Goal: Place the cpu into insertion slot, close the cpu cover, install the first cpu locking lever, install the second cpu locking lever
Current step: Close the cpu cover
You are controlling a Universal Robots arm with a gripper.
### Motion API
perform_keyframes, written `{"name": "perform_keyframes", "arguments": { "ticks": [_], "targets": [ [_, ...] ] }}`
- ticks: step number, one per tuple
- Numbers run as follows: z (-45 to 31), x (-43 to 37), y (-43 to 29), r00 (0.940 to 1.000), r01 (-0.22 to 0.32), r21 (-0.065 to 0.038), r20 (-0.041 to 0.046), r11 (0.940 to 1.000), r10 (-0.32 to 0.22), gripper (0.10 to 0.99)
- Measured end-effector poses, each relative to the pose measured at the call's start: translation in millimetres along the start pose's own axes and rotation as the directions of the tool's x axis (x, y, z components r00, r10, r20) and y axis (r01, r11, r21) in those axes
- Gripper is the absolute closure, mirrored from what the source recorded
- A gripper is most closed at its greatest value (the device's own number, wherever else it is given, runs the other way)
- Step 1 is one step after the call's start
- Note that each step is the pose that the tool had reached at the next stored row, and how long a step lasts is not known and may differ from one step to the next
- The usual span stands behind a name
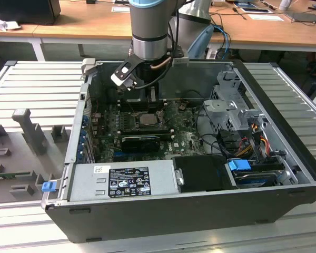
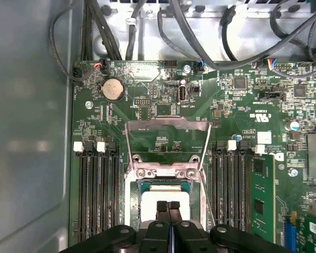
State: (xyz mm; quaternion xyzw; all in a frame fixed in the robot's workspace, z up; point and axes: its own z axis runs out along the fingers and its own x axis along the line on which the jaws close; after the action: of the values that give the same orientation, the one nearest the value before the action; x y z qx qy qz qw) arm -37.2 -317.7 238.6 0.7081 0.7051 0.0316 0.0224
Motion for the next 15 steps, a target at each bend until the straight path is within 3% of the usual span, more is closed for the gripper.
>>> {"name": "perform_keyframes", "arguments": {
  "ticks": [7, 12, 15],
  "targets": [
    [-24.4, 0.4, 1.9, 1.0000, 0.000, 0.000, 0.0000, 1.0000, 0.000, 0.980],
    [-31.7, 0.5, 4.2, 1.0000, 0.000, 0.001, -0.0005, 1.0000, 0.000, 0.980],
    [-32.4, 0.5, 10.4, 1.0000, 0.000, 0.005, -0.0003, 1.0000, 0.000, 0.980]
  ]
}}
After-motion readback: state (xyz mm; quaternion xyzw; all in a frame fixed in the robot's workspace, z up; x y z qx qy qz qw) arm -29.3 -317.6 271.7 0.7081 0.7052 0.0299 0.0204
